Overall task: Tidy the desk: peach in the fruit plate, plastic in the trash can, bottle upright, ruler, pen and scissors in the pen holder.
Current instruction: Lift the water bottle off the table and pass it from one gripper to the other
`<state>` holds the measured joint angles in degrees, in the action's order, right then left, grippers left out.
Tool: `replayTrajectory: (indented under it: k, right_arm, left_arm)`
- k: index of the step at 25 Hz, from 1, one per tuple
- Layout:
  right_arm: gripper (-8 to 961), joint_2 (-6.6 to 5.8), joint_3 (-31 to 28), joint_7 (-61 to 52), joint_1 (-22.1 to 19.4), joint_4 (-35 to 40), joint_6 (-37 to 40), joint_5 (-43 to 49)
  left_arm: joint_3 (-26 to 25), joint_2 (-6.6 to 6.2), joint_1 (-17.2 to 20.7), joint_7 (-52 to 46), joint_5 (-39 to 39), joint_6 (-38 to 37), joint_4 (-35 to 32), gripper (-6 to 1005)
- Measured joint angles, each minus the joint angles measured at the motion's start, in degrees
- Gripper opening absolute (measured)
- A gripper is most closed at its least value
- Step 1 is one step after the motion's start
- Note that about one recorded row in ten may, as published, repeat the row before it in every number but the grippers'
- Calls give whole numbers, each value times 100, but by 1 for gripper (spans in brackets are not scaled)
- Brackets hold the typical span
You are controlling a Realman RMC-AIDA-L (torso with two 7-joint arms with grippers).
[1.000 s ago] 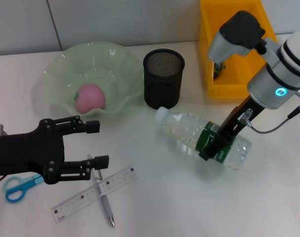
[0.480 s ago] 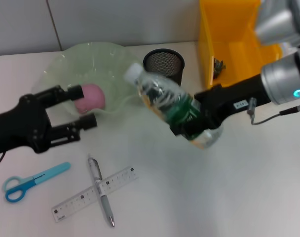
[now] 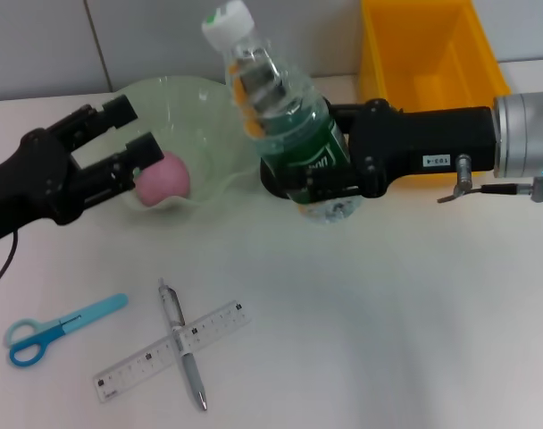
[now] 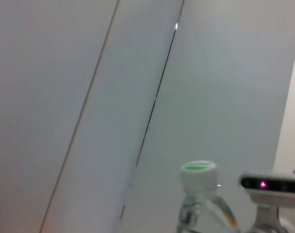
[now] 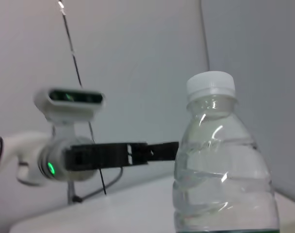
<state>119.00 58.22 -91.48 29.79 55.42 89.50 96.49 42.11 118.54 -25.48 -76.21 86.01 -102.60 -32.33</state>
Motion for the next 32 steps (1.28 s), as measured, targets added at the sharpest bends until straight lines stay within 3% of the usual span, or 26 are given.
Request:
replayTrajectory:
  k: [5,32]
  right_arm:
    - [772,3,64,182,38,-213,97,-227]
    - [772,25,401,681,802,-1604,116,-338]
  left_arm:
    - [-22,-19,-95,-78,-347,2,326,663]
    - [95,-7,-521,-312,-377,-166,411,653]
